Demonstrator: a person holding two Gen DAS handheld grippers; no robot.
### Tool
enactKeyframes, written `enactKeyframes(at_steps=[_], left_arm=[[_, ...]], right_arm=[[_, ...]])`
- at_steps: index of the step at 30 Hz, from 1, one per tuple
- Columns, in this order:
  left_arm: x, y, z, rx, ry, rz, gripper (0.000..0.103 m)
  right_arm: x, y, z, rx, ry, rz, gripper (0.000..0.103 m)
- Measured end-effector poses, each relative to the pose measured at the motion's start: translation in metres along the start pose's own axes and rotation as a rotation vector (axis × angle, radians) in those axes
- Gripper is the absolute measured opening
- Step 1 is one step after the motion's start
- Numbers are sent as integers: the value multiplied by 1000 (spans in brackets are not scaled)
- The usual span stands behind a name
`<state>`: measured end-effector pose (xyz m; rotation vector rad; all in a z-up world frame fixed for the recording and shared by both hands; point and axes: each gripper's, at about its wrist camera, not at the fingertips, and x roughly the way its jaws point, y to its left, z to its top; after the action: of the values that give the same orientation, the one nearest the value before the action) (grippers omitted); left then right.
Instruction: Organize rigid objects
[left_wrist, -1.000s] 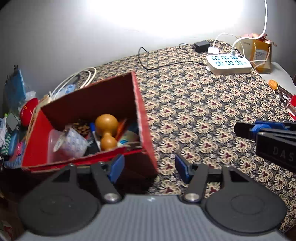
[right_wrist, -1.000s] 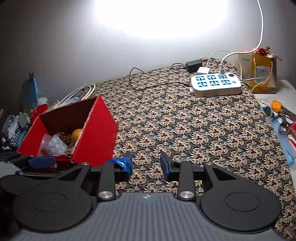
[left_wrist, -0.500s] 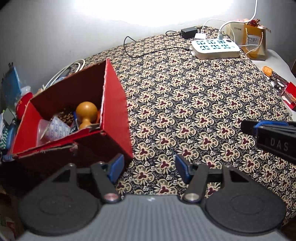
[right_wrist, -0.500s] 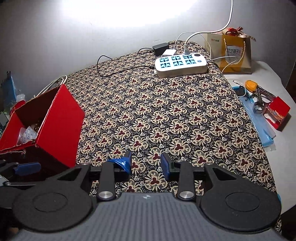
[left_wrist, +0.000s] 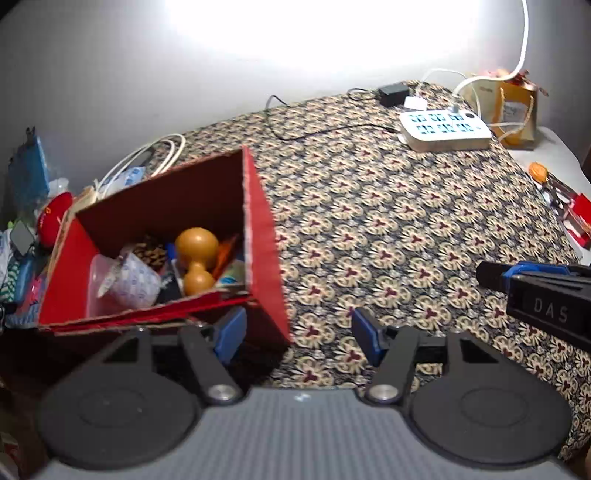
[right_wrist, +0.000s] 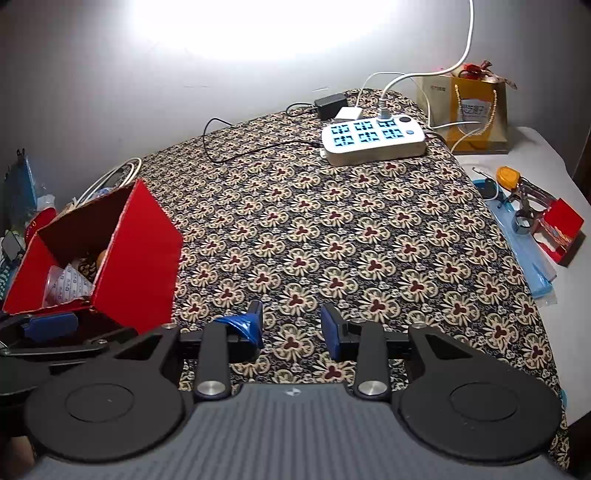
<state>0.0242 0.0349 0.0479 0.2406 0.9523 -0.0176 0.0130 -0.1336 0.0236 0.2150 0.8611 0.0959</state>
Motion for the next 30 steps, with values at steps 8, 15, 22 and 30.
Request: enactKeyframes(at_steps=[8, 15, 22, 30], left_arm=[[4, 66, 2, -37, -15, 13, 63], [5, 120, 7, -43, -50, 13, 65], [8, 154, 22, -41, -94, 18, 66], [16, 173, 22, -27, -110, -45, 67]], right_arm=[[6, 69, 11, -34, -10, 60, 18], [12, 131, 25, -59, -37, 70, 19], [13, 171, 36, -37, -90, 49, 19], [16, 194, 39, -19, -103, -26, 20]])
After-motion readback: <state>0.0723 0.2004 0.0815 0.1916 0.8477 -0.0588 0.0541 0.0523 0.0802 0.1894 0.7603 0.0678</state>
